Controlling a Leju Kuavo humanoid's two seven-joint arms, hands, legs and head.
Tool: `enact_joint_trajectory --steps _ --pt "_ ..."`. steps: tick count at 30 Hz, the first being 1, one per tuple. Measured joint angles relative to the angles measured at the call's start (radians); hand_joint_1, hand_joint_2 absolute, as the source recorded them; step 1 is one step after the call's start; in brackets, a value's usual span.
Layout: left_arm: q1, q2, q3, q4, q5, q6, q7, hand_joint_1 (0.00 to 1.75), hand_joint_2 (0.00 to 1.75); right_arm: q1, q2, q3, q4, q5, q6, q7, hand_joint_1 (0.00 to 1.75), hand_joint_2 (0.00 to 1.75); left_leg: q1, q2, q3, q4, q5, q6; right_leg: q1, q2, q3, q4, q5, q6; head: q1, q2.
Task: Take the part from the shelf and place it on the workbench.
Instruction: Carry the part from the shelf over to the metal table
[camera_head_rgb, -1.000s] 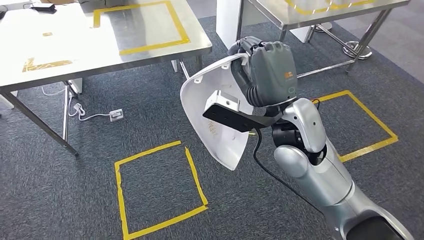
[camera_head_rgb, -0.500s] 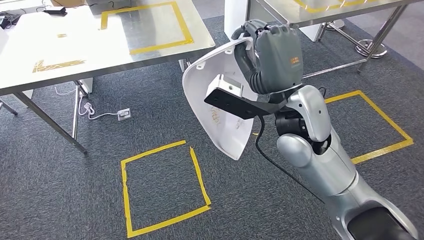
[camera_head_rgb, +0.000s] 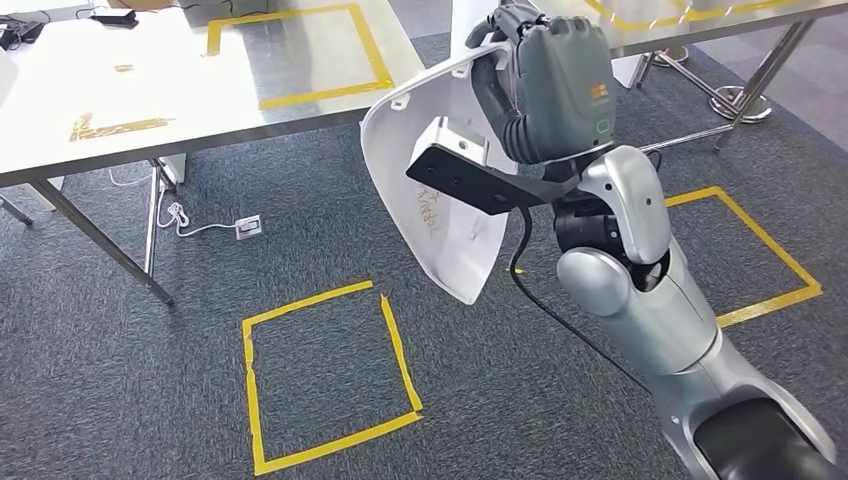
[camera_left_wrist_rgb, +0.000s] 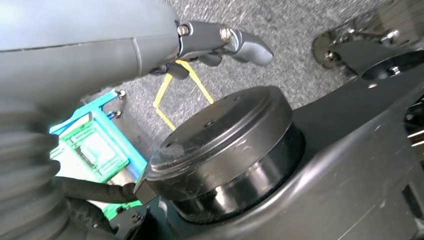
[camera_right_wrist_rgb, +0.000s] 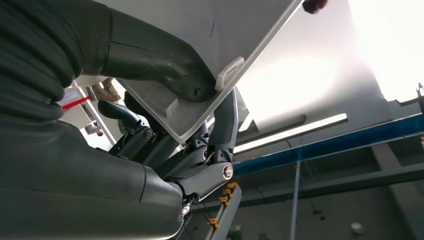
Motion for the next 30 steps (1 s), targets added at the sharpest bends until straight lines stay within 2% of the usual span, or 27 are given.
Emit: enact_joint_trajectory --steps 1,2,4,5,6,7,9,11,12,13,15,16,17,18,19,20,21,22,23,25,26,28,30 --pt "0.001 -0.001 0.000 0.000 0.000 0.000 0.001 0.00 1.75 0.000 0.000 0.000 0.003 0.000 0.001 0.001 1.75 1.75 0.002 -0.001 0.000 0.002 -0.003 -0.002 -0.004 0.000 -0.018 0.027 0.000 0.005 0.000 0.000" --pt "0.001 -0.002 0.000 0.000 0.000 0.000 0.002 0.00 1.75 0.000 0.000 0.000 0.005 0.000 0.001 0.002 1.75 1.75 0.005 -0.002 0.000 0.007 -0.007 -0.006 -0.008 0.000 -0.016 0.015 0.019 0.010 0.000 0.000" --pt "0.002 -0.004 0.000 0.000 0.000 0.000 0.003 0.00 1.75 -0.001 0.000 0.000 0.006 0.000 0.002 0.001 1.75 1.75 0.013 -0.004 -0.001 0.023 -0.021 -0.019 -0.018 0.000 0.038 -0.105 0.084 0.022 0.001 0.000" --pt "0.001 -0.004 0.000 0.000 0.000 0.000 0.003 0.00 1.75 -0.002 0.000 0.000 0.007 0.000 0.002 0.001 1.75 1.75 0.015 -0.006 -0.003 0.034 -0.030 -0.028 -0.020 0.003 0.067 -0.164 0.103 0.024 0.003 0.000" --pt "0.001 -0.004 0.000 0.000 0.000 0.000 0.003 0.00 1.75 -0.003 0.000 0.000 0.008 0.000 0.002 0.002 1.75 1.75 0.015 -0.007 -0.005 0.042 -0.038 -0.037 -0.020 0.006 0.087 -0.203 0.112 0.019 0.004 0.000" --pt "0.001 -0.003 0.000 0.000 0.000 0.000 0.003 0.00 1.75 -0.003 0.000 0.000 0.010 0.000 0.002 0.002 1.75 1.75 0.013 -0.008 -0.007 0.046 -0.044 -0.045 -0.019 0.009 0.095 -0.217 0.107 0.011 0.005 0.000" --pt "0.002 -0.004 0.000 0.000 -0.001 0.000 0.003 0.00 1.75 -0.003 0.000 0.000 0.012 -0.001 0.001 0.002 1.75 1.75 0.014 -0.008 -0.003 0.041 -0.049 -0.057 -0.017 0.012 0.098 -0.213 0.100 -0.011 0.006 0.000" --pt "0.002 -0.005 0.000 0.000 -0.002 0.000 0.003 0.00 1.75 -0.005 0.001 0.000 0.012 -0.004 0.001 -0.002 1.75 1.75 0.015 0.000 -0.006 0.060 -0.059 -0.065 -0.018 0.010 0.109 -0.216 0.094 -0.027 0.004 0.000" --pt "0.001 -0.005 0.000 0.000 -0.003 0.000 0.003 0.00 1.75 -0.007 0.001 0.000 0.012 -0.006 0.000 -0.004 1.75 1.75 0.015 0.006 -0.025 0.097 -0.073 -0.067 -0.019 0.008 0.117 -0.218 0.090 -0.035 0.003 0.000" --pt "0.001 -0.005 0.000 0.000 -0.005 0.000 0.003 0.00 1.75 -0.008 0.001 0.000 0.013 -0.009 0.000 -0.005 1.75 1.75 0.015 0.012 -0.057 0.155 -0.092 -0.068 -0.018 0.006 0.125 -0.218 0.084 -0.041 0.001 0.000" --pt "0.001 -0.005 0.000 0.000 -0.008 0.000 0.002 0.00 1.75 -0.008 0.001 0.000 0.015 -0.012 0.000 -0.006 1.75 1.75 0.013 0.015 -0.144 0.292 -0.128 -0.069 -0.013 0.003 0.140 -0.218 0.068 -0.048 0.000 0.000" --pt "0.001 -0.004 0.000 0.000 -0.009 0.000 0.002 0.00 1.75 -0.008 0.001 0.000 0.017 -0.013 0.001 -0.006 1.75 1.75 0.013 0.015 -0.177 0.331 -0.126 -0.067 -0.011 0.002 0.150 -0.218 0.059 -0.049 0.000 0.000" --pt "0.002 -0.004 0.000 0.000 -0.009 0.000 0.001 0.00 1.75 -0.008 0.001 0.000 0.019 -0.013 0.001 -0.006 1.75 1.75 0.011 0.015 -0.192 0.333 -0.103 -0.063 -0.009 0.002 0.162 -0.218 0.050 -0.049 0.000 0.000" --pt "0.002 -0.004 0.000 0.000 -0.010 0.000 0.001 0.00 1.75 -0.009 0.001 0.000 0.021 -0.014 0.001 -0.006 1.75 1.75 0.009 0.015 -0.187 0.296 -0.060 -0.057 -0.008 0.002 0.176 -0.218 0.039 -0.048 0.000 0.000" --pt "0.002 -0.003 0.000 0.000 -0.010 0.000 0.000 0.00 1.75 -0.010 0.001 0.000 0.022 -0.014 0.001 -0.006 1.75 1.75 0.007 0.016 -0.166 0.229 -0.008 -0.050 -0.007 0.002 0.192 -0.219 0.027 -0.046 0.000 0.000" --pt "0.002 -0.003 0.000 0.000 -0.011 0.000 0.001 0.00 1.75 -0.012 0.001 0.000 0.022 -0.014 0.001 -0.006 1.75 1.75 0.002 0.017 -0.140 0.168 0.028 -0.042 -0.005 0.001 0.204 -0.220 0.016 -0.042 0.000 0.000" --pt "0.002 -0.002 0.000 0.000 -0.012 0.000 0.001 0.00 1.75 -0.016 0.001 0.000 0.023 -0.015 0.002 -0.005 1.75 1.75 -0.003 0.018 -0.114 0.113 0.044 -0.035 -0.004 0.002 0.214 -0.222 0.006 -0.036 0.000 0.000" --pt "0.001 -0.002 -0.001 0.000 -0.014 0.000 0.001 0.00 1.75 -0.020 0.001 0.000 0.024 -0.015 0.003 -0.004 1.75 1.75 -0.007 0.019 -0.097 0.081 0.042 -0.029 -0.003 0.002 0.220 -0.227 -0.001 -0.029 0.000 0.000" --pt "0.000 -0.002 -0.002 0.000 -0.015 0.000 0.001 0.00 1.75 -0.024 0.002 0.000 0.025 -0.015 0.005 -0.003 1.75 1.75 -0.010 0.019 -0.087 0.070 0.027 -0.024 -0.002 0.002 0.224 -0.230 -0.001 -0.022 0.000 0.000" --pt "0.000 -0.003 -0.005 0.000 -0.016 0.000 0.002 0.00 1.75 -0.032 0.002 0.000 0.026 -0.015 0.011 0.000 1.75 1.75 -0.009 0.017 -0.071 0.053 0.012 -0.012 -0.004 0.001 0.226 -0.216 0.012 -0.010 0.000 0.000" --pt "0.001 -0.003 -0.006 0.000 -0.017 0.000 0.002 0.00 1.75 -0.037 0.002 0.000 0.026 -0.015 0.014 0.001 1.75 1.75 -0.008 0.015 -0.060 0.046 0.007 -0.005 -0.005 0.001 0.215 -0.188 0.022 -0.006 0.001 0.000" --pt "0.002 -0.003 -0.007 0.000 -0.018 0.000 0.003 0.00 1.75 -0.046 0.001 0.000 0.027 -0.017 0.017 0.003 1.75 1.75 -0.006 0.012 -0.038 0.036 -0.005 0.006 -0.005 0.002 0.148 -0.089 0.023 -0.002 0.002 0.000" --pt "0.002 -0.004 -0.007 0.000 -0.017 0.000 0.002 0.00 1.75 -0.047 -0.001 0.000 0.029 -0.019 0.017 0.007 1.75 1.75 -0.006 0.007 -0.018 0.034 -0.024 0.011 -0.003 0.002 0.055 0.016 -0.017 0.002 0.003 0.000"
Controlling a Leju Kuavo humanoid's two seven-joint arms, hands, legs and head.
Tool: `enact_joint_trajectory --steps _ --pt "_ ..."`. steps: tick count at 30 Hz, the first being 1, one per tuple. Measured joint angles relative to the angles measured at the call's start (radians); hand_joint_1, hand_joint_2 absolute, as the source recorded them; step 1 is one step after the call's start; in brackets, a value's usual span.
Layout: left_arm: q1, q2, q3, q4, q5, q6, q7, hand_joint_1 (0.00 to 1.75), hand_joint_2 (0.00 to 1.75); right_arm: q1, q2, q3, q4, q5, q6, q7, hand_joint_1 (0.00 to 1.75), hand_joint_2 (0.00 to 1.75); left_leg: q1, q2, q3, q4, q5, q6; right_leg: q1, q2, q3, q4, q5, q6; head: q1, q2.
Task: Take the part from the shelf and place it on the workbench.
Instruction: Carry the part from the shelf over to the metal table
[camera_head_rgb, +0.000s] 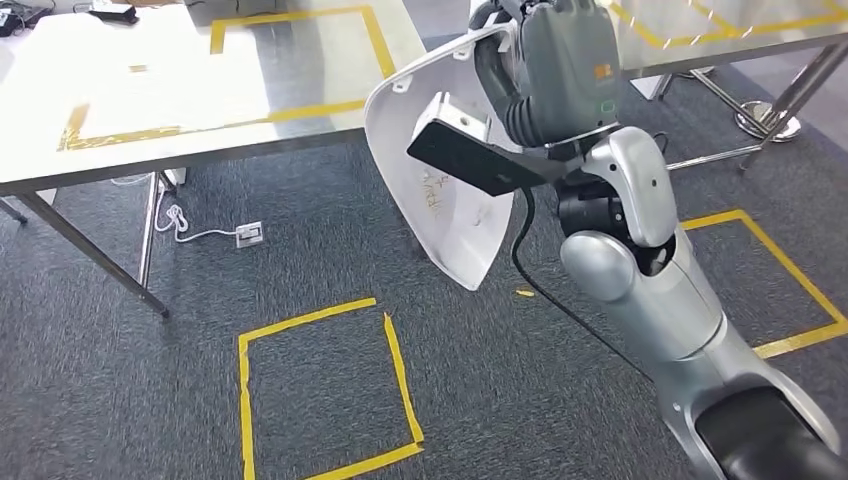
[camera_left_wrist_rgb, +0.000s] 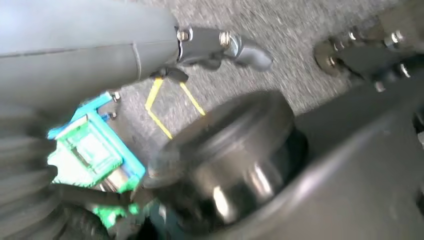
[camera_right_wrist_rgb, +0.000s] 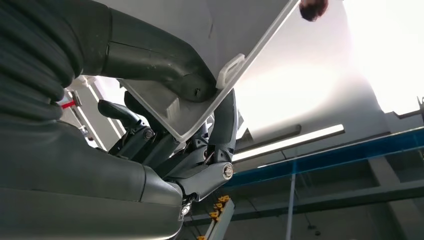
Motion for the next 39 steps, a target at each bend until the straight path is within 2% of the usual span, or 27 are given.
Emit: enact_joint_trajectory --steps 2,3,4,6,7,8,11,13,14,16,17,18,19,22,23,24,25,27,29,31,32,33,34,35,37,38,39 --pt "0.003 -0.001 0.000 0.000 0.000 0.000 -0.001 0.00 1.75 0.003 -0.002 0.000 0.002 -0.003 0.000 0.003 1.75 1.75 -0.001 -0.004 0.027 0.000 -0.023 0.000 0.002 0.000 -0.060 0.022 -0.032 0.001 0.000 0.000" --pt "0.005 -0.001 0.000 0.000 0.000 0.000 -0.001 0.00 1.75 0.003 -0.004 0.000 0.003 -0.006 0.000 0.005 1.75 1.75 -0.002 -0.005 0.044 0.000 -0.036 -0.002 0.002 0.000 -0.068 -0.009 -0.016 0.000 0.000 0.000" --pt "0.006 -0.001 0.000 0.000 0.000 0.000 -0.002 0.00 1.75 0.003 -0.005 0.000 0.003 -0.008 -0.001 0.006 1.75 1.75 -0.002 -0.006 0.061 0.000 -0.049 -0.004 0.002 0.000 -0.065 -0.064 0.026 -0.002 0.000 0.000" --pt "0.007 -0.001 0.000 0.001 0.000 0.000 -0.003 0.00 1.75 0.003 -0.006 0.001 0.005 -0.010 -0.001 0.010 1.75 1.75 -0.004 -0.008 0.088 0.003 -0.076 -0.011 0.005 -0.002 -0.051 -0.187 0.145 -0.010 0.001 0.000" --pt "0.006 -0.001 0.000 0.002 0.000 0.000 -0.004 0.00 1.75 0.002 -0.006 0.002 0.006 -0.011 0.000 0.013 1.75 1.75 -0.005 -0.009 0.096 0.002 -0.089 -0.017 0.008 -0.002 -0.044 -0.224 0.185 -0.017 0.000 0.000" --pt "0.005 -0.001 0.000 0.002 0.000 0.000 -0.004 0.00 1.75 0.001 -0.006 0.003 0.007 -0.011 0.001 0.017 1.75 1.75 -0.006 -0.009 0.104 0.005 -0.097 -0.024 0.009 -0.002 -0.040 -0.243 0.204 -0.024 0.000 0.000" --pt "0.000 0.000 0.000 0.000 0.000 0.000 -0.004 0.00 1.75 -0.010 -0.005 0.005 0.004 -0.011 0.002 0.027 1.75 1.75 -0.006 -0.006 0.102 0.051 -0.084 -0.043 0.007 0.002 -0.007 -0.250 0.189 -0.050 -0.003 0.000" --pt "-0.002 0.001 -0.001 -0.001 0.000 0.000 -0.005 0.00 1.75 -0.016 -0.003 0.006 0.002 -0.011 0.003 0.028 1.75 1.75 -0.004 0.000 0.039 0.154 -0.069 -0.052 0.004 0.001 0.022 -0.255 0.174 -0.063 -0.005 0.000" --pt "-0.002 0.001 -0.001 -0.001 0.000 0.000 -0.006 0.00 1.75 -0.017 -0.003 0.008 0.002 -0.011 0.005 0.028 1.75 1.75 -0.002 0.002 -0.005 0.213 -0.079 -0.055 0.004 0.001 0.035 -0.255 0.163 -0.066 -0.006 0.000" --pt "0.000 0.001 -0.001 0.000 0.000 0.000 -0.007 0.00 1.75 -0.017 -0.002 0.010 0.002 -0.011 0.009 0.030 1.75 1.75 0.000 0.005 -0.086 0.285 -0.149 -0.060 0.003 0.001 0.059 -0.256 0.140 -0.066 -0.006 0.000" --pt "0.001 0.001 -0.001 0.000 0.000 0.000 -0.007 0.00 1.75 -0.017 -0.002 0.012 0.002 -0.011 0.011 0.031 1.75 1.75 0.001 0.006 -0.112 0.286 -0.183 -0.061 0.003 0.001 0.074 -0.256 0.127 -0.065 -0.006 0.000" --pt "0.002 0.002 -0.001 0.000 0.000 0.000 -0.007 0.00 1.75 -0.016 -0.002 0.013 0.002 -0.011 0.012 0.031 1.75 1.75 0.002 0.007 -0.124 0.263 -0.196 -0.062 0.002 0.002 0.091 -0.255 0.113 -0.063 -0.007 0.000" --pt "0.003 0.003 -0.001 0.000 0.000 0.000 -0.008 0.00 1.75 -0.016 -0.002 0.014 0.002 -0.011 0.012 0.031 1.75 1.75 0.002 0.009 -0.125 0.218 -0.177 -0.061 0.001 0.002 0.108 -0.255 0.099 -0.060 -0.007 0.000" --pt "0.009 0.005 -0.001 0.001 0.000 0.000 -0.009 0.00 1.75 -0.014 -0.002 0.017 0.004 -0.011 0.010 0.030 1.75 1.75 0.002 0.018 -0.105 0.045 0.017 -0.055 0.001 0.002 0.145 -0.253 0.055 -0.046 -0.008 0.000" --pt "0.011 0.005 -0.001 0.001 0.000 0.000 -0.010 0.00 1.75 -0.012 -0.002 0.018 0.004 -0.011 0.009 0.029 1.75 1.75 0.002 0.021 -0.099 0.015 0.062 -0.048 0.003 0.003 0.155 -0.254 0.044 -0.038 -0.008 0.000" --pt "0.011 0.005 -0.001 0.001 0.000 0.000 -0.010 0.00 1.75 -0.011 -0.001 0.019 0.005 -0.011 0.008 0.028 1.75 1.75 0.001 0.023 -0.094 0.004 0.075 -0.039 0.005 0.004 0.163 -0.251 0.040 -0.031 -0.008 0.000" --pt "0.009 0.005 -0.001 0.000 0.000 0.000 -0.011 0.00 1.75 -0.011 -0.001 0.020 0.005 -0.011 0.006 0.028 1.75 1.75 0.001 0.022 -0.085 0.005 0.072 -0.029 0.006 0.004 0.167 -0.245 0.041 -0.025 -0.007 0.000" --pt "0.009 0.005 -0.001 -0.001 0.000 0.000 -0.012 0.00 1.75 -0.011 -0.001 0.021 0.005 -0.011 0.003 0.027 1.75 1.75 0.002 0.018 -0.064 0.003 0.060 -0.013 0.004 0.003 0.141 -0.181 0.057 -0.016 -0.005 0.000" --pt "0.009 0.006 -0.001 -0.001 0.000 0.000 -0.013 0.00 1.75 -0.010 -0.001 0.021 0.005 -0.011 0.001 0.027 1.75 1.75 0.001 0.013 -0.042 0.003 0.043 -0.002 0.005 0.001 0.063 -0.065 0.044 -0.011 -0.004 0.000" --pt "0.009 0.006 -0.001 -0.002 0.000 0.000 -0.013 0.00 1.75 -0.009 -0.001 0.021 0.007 -0.012 0.001 0.027 1.75 1.75 -0.002 0.009 -0.020 0.003 0.020 0.003 0.009 0.001 -0.022 0.023 -0.019 -0.010 -0.003 0.000" --pt "0.010 0.005 -0.001 -0.001 0.000 0.000 -0.013 0.00 1.75 -0.009 -0.001 0.021 0.008 -0.012 0.001 0.026 1.75 1.75 -0.004 0.008 -0.006 0.003 0.007 0.004 0.010 0.001 -0.050 0.033 -0.050 -0.012 -0.002 0.000" --pt "0.011 0.005 -0.001 -0.001 0.000 0.000 -0.012 0.00 1.75 -0.009 -0.001 0.021 0.010 -0.013 0.001 0.024 1.75 1.75 -0.006 0.006 0.011 0.003 -0.006 0.005 0.012 0.001 -0.064 0.015 -0.063 -0.016 -0.002 0.000" --pt "0.012 0.005 -0.001 -0.001 0.000 0.000 -0.012 0.00 1.75 -0.009 -0.001 0.021 0.013 -0.014 0.001 0.023 1.75 1.75 -0.009 0.005 0.030 0.003 -0.021 0.005 0.015 0.001 -0.067 -0.028 -0.046 -0.022 -0.002 0.000" --pt "0.013 0.005 -0.001 -0.001 0.000 0.000 -0.012 0.00 1.75 -0.009 -0.001 0.021 0.016 -0.015 0.001 0.021 1.75 1.75 -0.011 0.004 0.044 0.002 -0.035 0.005 0.019 0.000 -0.063 -0.090 0.005 -0.032 -0.002 0.000" --pt "0.011 0.003 -0.001 0.001 0.000 0.000 -0.012 0.00 1.75 -0.010 -0.002 0.022 0.023 -0.018 0.001 0.019 1.75 1.75 -0.016 0.001 0.072 0.004 -0.063 -0.001 0.030 0.001 -0.051 -0.208 0.142 -0.049 -0.004 0.000" --pt "0.009 0.003 -0.001 0.001 0.000 0.000 -0.012 0.00 1.75 -0.011 -0.002 0.022 0.026 -0.020 0.001 0.018 1.75 1.75 -0.017 0.000 0.081 0.002 -0.074 -0.005 0.036 0.002 -0.044 -0.241 0.189 -0.056 -0.006 0.000" --pt "0.008 0.002 -0.001 0.001 0.000 0.000 -0.011 0.00 1.75 -0.014 -0.003 0.022 0.027 -0.022 0.000 0.016 1.75 1.75 -0.019 -0.001 0.092 0.005 -0.079 -0.011 0.038 0.004 -0.037 -0.257 0.210 -0.060 -0.006 0.000"
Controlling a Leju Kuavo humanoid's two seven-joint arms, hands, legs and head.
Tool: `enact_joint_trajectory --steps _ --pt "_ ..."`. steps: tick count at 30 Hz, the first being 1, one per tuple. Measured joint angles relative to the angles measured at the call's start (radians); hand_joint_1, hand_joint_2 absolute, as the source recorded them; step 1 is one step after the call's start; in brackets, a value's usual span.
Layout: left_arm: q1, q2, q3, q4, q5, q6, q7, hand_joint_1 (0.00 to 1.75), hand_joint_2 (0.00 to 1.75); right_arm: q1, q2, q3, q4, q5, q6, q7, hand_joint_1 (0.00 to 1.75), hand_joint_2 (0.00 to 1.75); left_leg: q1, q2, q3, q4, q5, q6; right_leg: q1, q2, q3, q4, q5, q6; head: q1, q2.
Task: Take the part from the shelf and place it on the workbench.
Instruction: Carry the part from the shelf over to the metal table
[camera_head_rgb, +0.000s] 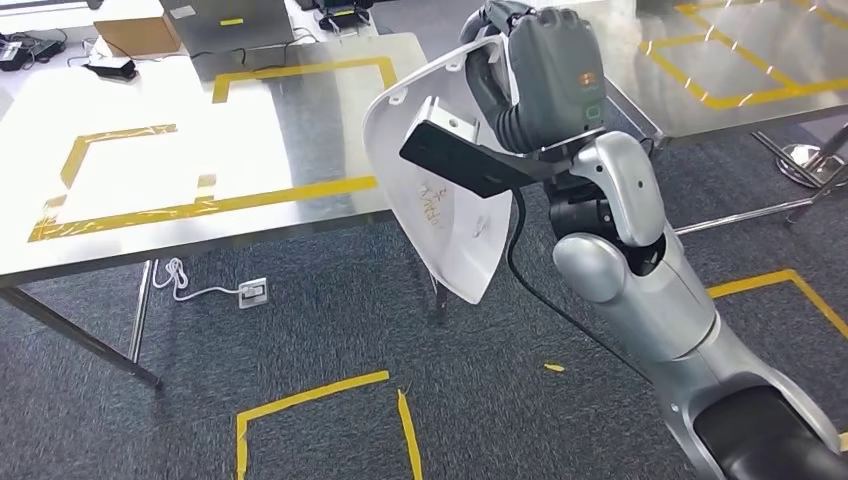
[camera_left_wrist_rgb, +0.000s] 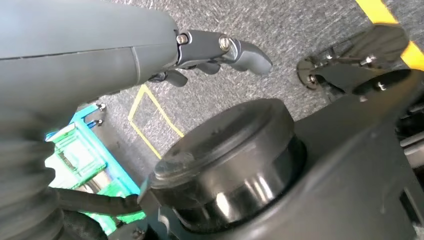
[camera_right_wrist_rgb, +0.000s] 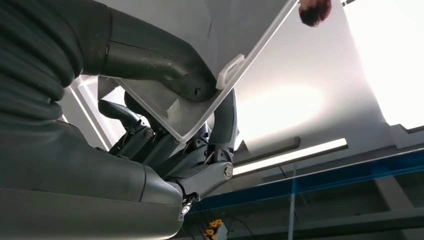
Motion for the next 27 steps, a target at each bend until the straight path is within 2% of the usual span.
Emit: enact_joint_trajectory --steps 2,3,5,7,8,9,10,11,13,14,15,17,18,19,20,22,23,24,25,26,27 --pt "-0.002 0.001 0.000 -0.001 0.000 0.000 0.001 0.00 1.75 -0.008 0.000 0.000 0.001 -0.004 0.000 -0.003 1.75 1.75 -0.002 -0.001 0.003 0.022 0.004 -0.010 -0.004 0.003 0.025 -0.007 -0.004 -0.009 0.001 0.000" --pt "-0.002 0.001 0.000 -0.001 0.000 0.000 0.001 0.00 1.75 -0.013 0.000 0.000 0.001 -0.004 0.000 -0.004 1.75 1.75 -0.002 0.000 -0.011 0.059 0.012 -0.015 -0.009 0.003 0.039 -0.010 -0.011 -0.014 0.000 0.000" --pt "-0.005 0.002 0.000 -0.001 0.000 0.000 0.001 0.00 1.75 -0.018 0.001 0.000 0.003 -0.006 0.000 -0.006 1.75 1.75 0.001 0.004 -0.078 0.168 0.004 -0.026 -0.014 0.002 0.065 -0.013 -0.029 -0.020 -0.002 0.000" --pt "-0.005 0.001 0.000 -0.001 0.001 0.000 0.001 0.00 1.75 -0.020 0.001 0.001 0.006 -0.009 0.001 -0.008 1.75 1.75 0.007 0.007 -0.163 0.275 -0.052 -0.037 -0.017 0.002 0.088 -0.013 -0.052 -0.021 -0.003 0.000" --pt "-0.004 0.001 0.000 -0.001 0.001 0.000 0.001 0.00 1.75 -0.020 0.001 0.001 0.008 -0.011 0.001 -0.009 1.75 1.75 0.009 0.008 -0.194 0.298 -0.082 -0.040 -0.018 0.002 0.101 -0.013 -0.063 -0.020 -0.003 0.000" --pt "-0.003 0.001 0.000 -0.001 0.001 0.000 0.002 0.00 1.75 -0.020 0.001 0.001 0.011 -0.013 0.001 -0.010 1.75 1.75 0.011 0.009 -0.211 0.294 -0.096 -0.041 -0.020 0.003 0.116 -0.013 -0.076 -0.018 -0.003 0.000" --pt "-0.003 0.002 0.000 -0.001 0.001 0.000 0.002 0.00 1.75 -0.020 0.001 0.001 0.014 -0.015 0.001 -0.011 1.75 1.75 0.011 0.009 -0.214 0.261 -0.083 -0.041 -0.021 0.004 0.133 -0.013 -0.089 -0.016 -0.003 0.000" --pt "-0.003 0.003 0.000 -0.001 0.001 0.000 0.002 0.00 1.75 -0.021 0.001 0.001 0.017 -0.017 0.000 -0.012 1.75 1.75 0.012 0.009 -0.206 0.205 -0.040 -0.040 -0.022 0.004 0.150 -0.013 -0.102 -0.013 -0.003 0.000" --pt "-0.001 0.004 0.000 0.000 0.001 0.000 0.003 0.00 1.75 -0.022 0.001 0.002 0.025 -0.021 -0.001 -0.013 1.75 1.75 0.011 0.011 -0.189 0.071 0.086 -0.035 -0.021 0.005 0.177 -0.010 -0.129 -0.005 -0.004 0.000" --pt "0.001 0.004 0.000 0.000 0.001 0.000 0.003 0.00 1.75 -0.023 0.001 0.004 0.029 -0.022 -0.002 -0.013 1.75 1.75 0.011 0.012 -0.182 0.025 0.132 -0.029 -0.019 0.006 0.184 -0.010 -0.143 0.000 -0.004 0.000" --pt "0.002 0.004 0.000 0.001 0.001 0.000 0.004 0.00 1.75 -0.024 0.001 0.005 0.033 -0.023 -0.002 -0.013 1.75 1.75 0.011 0.013 -0.179 -0.001 0.155 -0.022 -0.017 0.007 0.190 -0.005 -0.152 0.007 -0.003 0.000" --pt "-0.001 0.004 0.000 0.001 0.001 0.000 0.004 0.00 1.75 -0.028 0.001 0.007 0.037 -0.024 -0.002 -0.013 1.75 1.75 0.012 0.012 -0.165 -0.008 0.148 -0.006 -0.015 0.007 0.193 0.012 -0.158 0.019 0.001 0.000" --pt "-0.002 0.003 0.000 0.001 0.001 0.000 0.004 0.00 1.75 -0.031 0.001 0.008 0.038 -0.024 -0.003 -0.013 1.75 1.75 0.013 0.011 -0.158 -0.008 0.142 0.002 -0.016 0.006 0.185 0.038 -0.153 0.025 0.002 0.000" --pt "-0.004 0.004 0.000 0.001 0.001 0.000 0.004 0.00 1.75 -0.034 0.001 0.008 0.038 -0.024 -0.003 -0.013 1.75 1.75 0.013 0.011 -0.150 -0.008 0.135 0.008 -0.017 0.003 0.163 0.076 -0.152 0.030 0.003 0.000" --pt "-0.006 0.004 0.000 0.001 0.001 0.000 0.004 0.00 1.75 -0.035 0.001 0.008 0.038 -0.024 -0.004 -0.013 1.75 1.75 0.014 0.010 -0.141 -0.008 0.128 0.014 -0.018 0.001 0.128 0.132 -0.161 0.035 0.004 0.000" --pt "-0.007 0.004 0.000 0.000 0.001 0.000 0.004 0.00 1.75 -0.033 0.001 0.008 0.041 -0.024 -0.004 -0.011 1.75 1.75 0.012 0.009 -0.124 -0.007 0.110 0.020 -0.019 -0.002 0.042 0.246 -0.210 0.042 0.006 0.000" --pt "-0.007 0.004 0.000 0.000 0.000 0.000 0.004 0.00 1.75 -0.031 0.001 0.008 0.042 -0.024 -0.004 -0.010 1.75 1.75 0.011 0.008 -0.113 -0.007 0.100 0.021 -0.019 -0.002 0.007 0.279 -0.238 0.043 0.005 0.000" --pt "-0.007 0.004 0.000 0.000 -0.001 0.000 0.005 0.00 1.75 -0.027 0.001 0.008 0.043 -0.024 -0.006 -0.008 1.75 1.75 0.009 0.007 -0.102 -0.007 0.090 0.022 -0.018 -0.002 -0.014 0.281 -0.251 0.041 0.006 0.000" --pt "-0.006 0.004 0.000 0.001 -0.002 0.000 0.006 0.00 1.75 -0.024 0.001 0.008 0.044 -0.024 -0.007 -0.007 1.75 1.75 0.007 0.007 -0.088 -0.007 0.079 0.022 -0.016 -0.002 -0.020 0.254 -0.240 0.036 0.006 0.000" --pt "-0.006 0.004 0.000 0.001 -0.004 0.000 0.006 0.00 1.75 -0.021 0.000 0.008 0.045 -0.024 -0.009 -0.005 1.75 1.75 0.004 0.007 -0.073 -0.007 0.068 0.023 -0.014 -0.002 -0.012 0.200 -0.204 0.029 0.006 0.000" --pt "-0.006 0.003 -0.001 0.001 -0.005 0.000 0.007 0.00 1.75 -0.018 -0.001 0.008 0.045 -0.023 -0.012 -0.004 1.75 1.75 0.002 0.006 -0.060 -0.007 0.057 0.023 -0.009 -0.002 0.004 0.131 -0.148 0.019 0.006 0.000"
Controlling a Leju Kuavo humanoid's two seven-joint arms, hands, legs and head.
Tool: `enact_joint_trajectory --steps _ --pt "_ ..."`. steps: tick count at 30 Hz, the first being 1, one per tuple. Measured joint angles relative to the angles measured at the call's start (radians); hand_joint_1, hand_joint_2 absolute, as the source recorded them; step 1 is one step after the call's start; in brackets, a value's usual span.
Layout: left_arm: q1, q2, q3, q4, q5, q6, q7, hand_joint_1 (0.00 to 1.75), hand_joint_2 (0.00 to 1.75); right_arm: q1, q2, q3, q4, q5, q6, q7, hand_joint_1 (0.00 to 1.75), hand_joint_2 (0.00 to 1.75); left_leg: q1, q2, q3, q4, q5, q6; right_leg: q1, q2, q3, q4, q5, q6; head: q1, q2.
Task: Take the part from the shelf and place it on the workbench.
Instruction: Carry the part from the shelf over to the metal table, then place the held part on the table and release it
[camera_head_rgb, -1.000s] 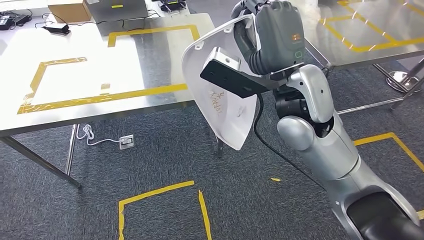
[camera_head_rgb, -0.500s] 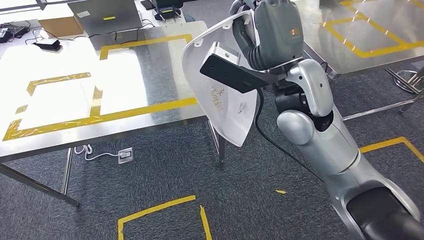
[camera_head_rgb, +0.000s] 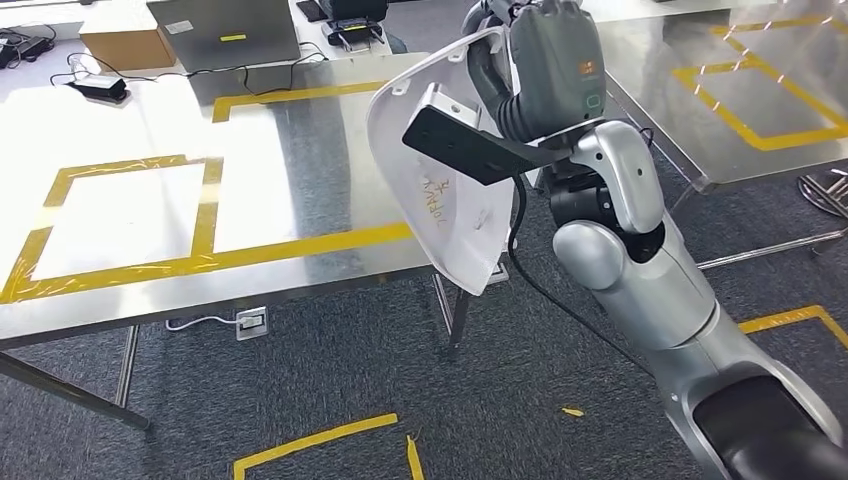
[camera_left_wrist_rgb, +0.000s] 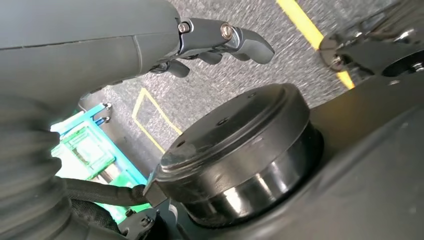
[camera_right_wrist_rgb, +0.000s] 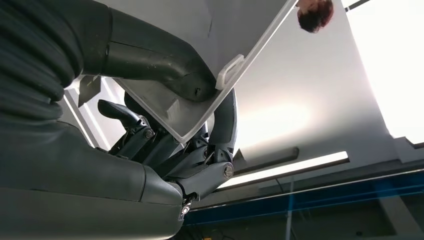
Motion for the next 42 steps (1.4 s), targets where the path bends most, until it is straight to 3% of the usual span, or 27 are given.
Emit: enact_joint_trajectory --steps 1,3,7,11,12,14,15,17,19,21,23,25,28,30,31,33,35,37,39,40,42 --pt "-0.001 -0.001 0.000 0.000 -0.002 0.000 0.000 0.00 1.75 0.002 -0.001 0.000 0.000 0.000 -0.003 0.001 1.75 1.75 -0.003 -0.001 0.013 0.001 -0.011 -0.002 0.006 0.001 0.014 -0.060 0.051 -0.010 -0.002 0.000" --pt "-0.005 -0.004 -0.002 0.001 -0.005 0.000 0.001 0.00 1.75 0.006 -0.004 0.000 0.000 0.001 -0.007 0.003 1.75 1.75 -0.005 -0.002 0.030 0.004 -0.027 -0.010 0.015 0.003 0.034 -0.127 0.103 -0.026 -0.002 0.000" --pt "-0.008 -0.007 -0.007 0.001 -0.012 0.001 0.005 0.00 1.75 0.006 -0.005 0.000 -0.001 0.007 -0.006 0.006 1.75 1.75 -0.007 -0.002 0.031 0.051 -0.035 -0.033 0.007 0.005 0.077 -0.149 0.105 -0.042 -0.002 0.000" --pt "-0.011 -0.008 -0.008 0.001 -0.014 0.001 0.006 0.00 1.75 0.003 -0.004 0.000 -0.001 0.011 -0.003 0.007 1.75 1.75 -0.006 -0.001 0.008 0.096 -0.048 -0.038 0.003 0.003 0.093 -0.153 0.102 -0.045 -0.008 0.000" --pt "-0.012 -0.008 -0.009 0.001 -0.014 0.001 0.006 0.00 1.75 0.003 -0.004 0.000 0.000 0.012 -0.001 0.007 1.75 1.75 -0.003 -0.001 -0.013 0.129 -0.061 -0.040 0.002 0.003 0.094 -0.153 0.099 -0.045 -0.009 0.000" --pt "-0.013 -0.008 -0.013 0.001 -0.014 0.001 0.006 0.00 1.75 0.006 -0.003 0.001 0.006 0.013 0.006 0.009 1.75 1.75 0.010 0.001 -0.090 0.200 -0.076 -0.057 -0.005 0.004 0.112 -0.150 0.077 -0.038 -0.011 0.000" --pt "-0.013 -0.008 -0.014 0.001 -0.015 0.001 0.007 0.00 1.75 0.008 -0.002 0.002 0.009 0.013 0.010 0.010 1.75 1.75 0.018 0.002 -0.116 0.204 -0.062 -0.067 -0.011 0.005 0.124 -0.147 0.063 -0.033 -0.011 0.000" --pt "-0.011 -0.009 -0.015 0.002 -0.015 0.001 0.008 0.00 1.75 0.009 -0.001 0.002 0.013 0.014 0.011 0.010 1.75 1.75 0.029 0.003 -0.100 0.094 0.015 -0.080 -0.017 0.006 0.144 -0.139 0.037 -0.017 -0.013 0.000" --pt "-0.010 -0.010 -0.016 0.003 -0.015 0.001 0.008 0.00 1.75 0.008 -0.001 0.002 0.015 0.014 0.011 0.009 1.75 1.75 0.033 0.004 -0.079 0.024 0.039 -0.070 -0.016 0.007 0.151 -0.135 0.020 -0.002 -0.016 0.000" --pt "-0.009 -0.010 -0.016 0.003 -0.016 0.001 0.008 0.00 1.75 0.008 -0.001 0.002 0.017 0.013 0.012 0.009 1.75 1.75 0.032 0.003 -0.072 0.023 0.027 -0.049 -0.014 0.009 0.154 -0.130 0.013 0.011 -0.017 0.000" --pt "-0.008 -0.010 -0.016 0.002 -0.016 0.001 0.009 0.00 1.75 0.006 0.000 0.002 0.019 0.013 0.018 0.008 1.75 1.75 0.033 0.000 -0.060 0.023 0.027 -0.034 -0.017 0.006 0.143 -0.095 0.011 0.021 -0.014 0.000" --pt "-0.010 -0.010 -0.016 0.002 -0.018 0.001 0.009 0.00 1.75 -0.001 0.002 0.003 0.030 0.010 0.033 0.007 1.75 1.75 0.032 -0.002 -0.049 0.022 0.018 -0.025 -0.018 0.000 0.088 -0.003 -0.005 0.028 -0.011 0.000" --pt "-0.013 -0.010 -0.016 0.002 -0.024 0.001 0.013 0.00 1.75 -0.012 0.009 0.008 0.067 -0.001 0.051 0.005 1.75 1.75 0.028 -0.002 -0.035 0.023 0.003 -0.019 -0.017 -0.001 -0.017 0.139 -0.058 0.031 -0.010 0.000" --pt "-0.014 -0.012 -0.016 0.002 -0.027 0.001 0.017 0.00 1.75 -0.019 0.016 0.016 0.108 -0.014 0.051 -0.006 1.75 1.75 0.024 -0.004 -0.018 0.023 -0.012 -0.017 -0.014 -0.001 -0.055 0.150 -0.057 0.025 -0.009 0.000" --pt "-0.016 -0.013 -0.016 0.002 -0.027 0.001 0.020 0.00 1.75 -0.024 0.020 0.020 0.133 -0.021 0.050 -0.014 1.75 1.75 0.021 -0.005 -0.007 0.023 -0.020 -0.016 -0.011 -0.001 -0.052 0.111 -0.029 0.017 -0.009 0.000" --pt "-0.019 -0.018 -0.016 0.003 -0.027 0.001 0.024 0.00 1.75 -0.042 0.034 0.030 0.191 -0.029 0.046 -0.029 1.75 1.75 0.016 -0.007 0.017 0.022 -0.036 -0.017 0.001 0.000 -0.015 -0.022 0.065 -0.006 -0.008 0.000" --pt "-0.023 -0.022 -0.016 0.003 -0.025 0.002 0.026 0.00 1.75 -0.073 0.060 0.043 0.265 -0.030 0.049 -0.036 1.75 1.75 0.013 -0.009 0.031 0.018 -0.050 -0.025 0.013 0.005 0.016 -0.107 0.103 -0.027 -0.004 0.000" --pt "-0.026 -0.025 -0.016 0.002 -0.024 0.005 0.027 0.00 1.75 -0.115 0.101 0.060 0.350 -0.025 0.052 -0.033 1.75 1.75 0.011 -0.008 0.041 0.021 -0.050 -0.038 0.015 0.009 0.032 -0.125 0.102 -0.037 0.000 0.000" --pt "-0.029 -0.026 -0.016 0.002 -0.022 0.006 0.021 0.00 1.75 -0.162 0.150 0.081 0.438 -0.018 0.051 -0.019 1.75 1.75 0.010 -0.005 0.043 0.042 -0.053 -0.048 0.008 0.009 0.053 -0.138 0.119 -0.043 0.000 0.000" --pt "-0.031 -0.027 -0.016 0.002 -0.020 0.006 0.015 0.00 1.75 -0.186 0.174 0.092 0.482 -0.013 0.050 -0.009 1.75 1.75 0.011 -0.004 0.031 0.067 -0.062 -0.054 0.004 0.009 0.061 -0.141 0.120 -0.045 -0.001 0.000" --pt "-0.035 -0.027 -0.016 0.002 -0.017 0.006 0.005 0.00 1.75 -0.230 0.218 0.109 0.568 -0.001 0.043 0.008 1.75 1.75 0.014 -0.003 -0.030 0.160 -0.099 -0.064 0.002 0.008 0.067 -0.144 0.115 -0.050 -0.003 0.000"
